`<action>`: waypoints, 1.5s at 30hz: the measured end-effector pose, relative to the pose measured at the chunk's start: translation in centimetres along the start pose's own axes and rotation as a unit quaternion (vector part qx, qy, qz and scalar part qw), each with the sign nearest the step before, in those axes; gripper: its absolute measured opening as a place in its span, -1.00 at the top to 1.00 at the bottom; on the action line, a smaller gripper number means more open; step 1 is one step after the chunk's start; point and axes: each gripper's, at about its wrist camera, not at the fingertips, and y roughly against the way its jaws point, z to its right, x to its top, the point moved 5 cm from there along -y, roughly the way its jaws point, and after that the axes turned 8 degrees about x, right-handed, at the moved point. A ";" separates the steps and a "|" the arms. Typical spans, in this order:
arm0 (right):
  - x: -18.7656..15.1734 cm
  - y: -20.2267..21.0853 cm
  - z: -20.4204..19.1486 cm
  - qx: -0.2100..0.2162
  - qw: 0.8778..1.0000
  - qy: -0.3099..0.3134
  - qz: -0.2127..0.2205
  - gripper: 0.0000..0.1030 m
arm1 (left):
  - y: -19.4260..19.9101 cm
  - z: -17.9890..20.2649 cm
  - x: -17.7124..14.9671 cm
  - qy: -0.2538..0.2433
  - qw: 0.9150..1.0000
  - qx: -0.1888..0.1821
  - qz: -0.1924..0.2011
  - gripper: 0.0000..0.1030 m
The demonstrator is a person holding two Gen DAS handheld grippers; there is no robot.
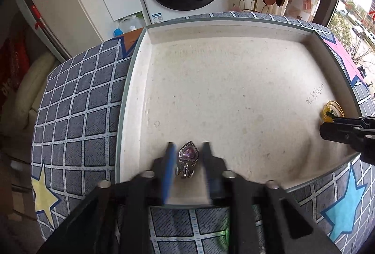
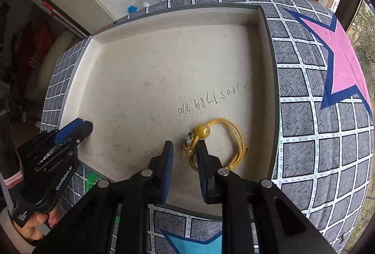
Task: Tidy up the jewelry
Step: 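Carry both items into the white tray and open both tools, then move both tools back over the remaining jewelry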
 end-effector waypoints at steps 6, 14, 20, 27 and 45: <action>-0.7 0.0 -0.4 -0.007 1.000 0.025 -0.005 0.46 | 0.5 -0.4 -0.6 0.021 1.000 -0.011 -0.005 -0.94; 0.4 1.5 -0.8 0.012 1.000 0.014 0.019 -0.12 | 2.9 -1.3 -0.5 0.027 0.999 -0.008 0.016 -0.94; 0.7 4.0 -1.5 0.035 0.998 0.000 0.044 -0.48 | 6.2 -2.0 -0.9 0.045 0.998 -0.018 0.038 -0.98; -1.2 6.4 -2.2 0.044 0.997 -0.010 0.062 -0.64 | 9.3 -2.8 -3.5 0.048 0.998 -0.027 0.042 -1.00; -14.0 9.9 -0.8 0.012 0.998 -0.054 0.018 -0.68 | 12.2 -3.5 -17.5 0.064 0.996 -0.049 -0.048 -1.00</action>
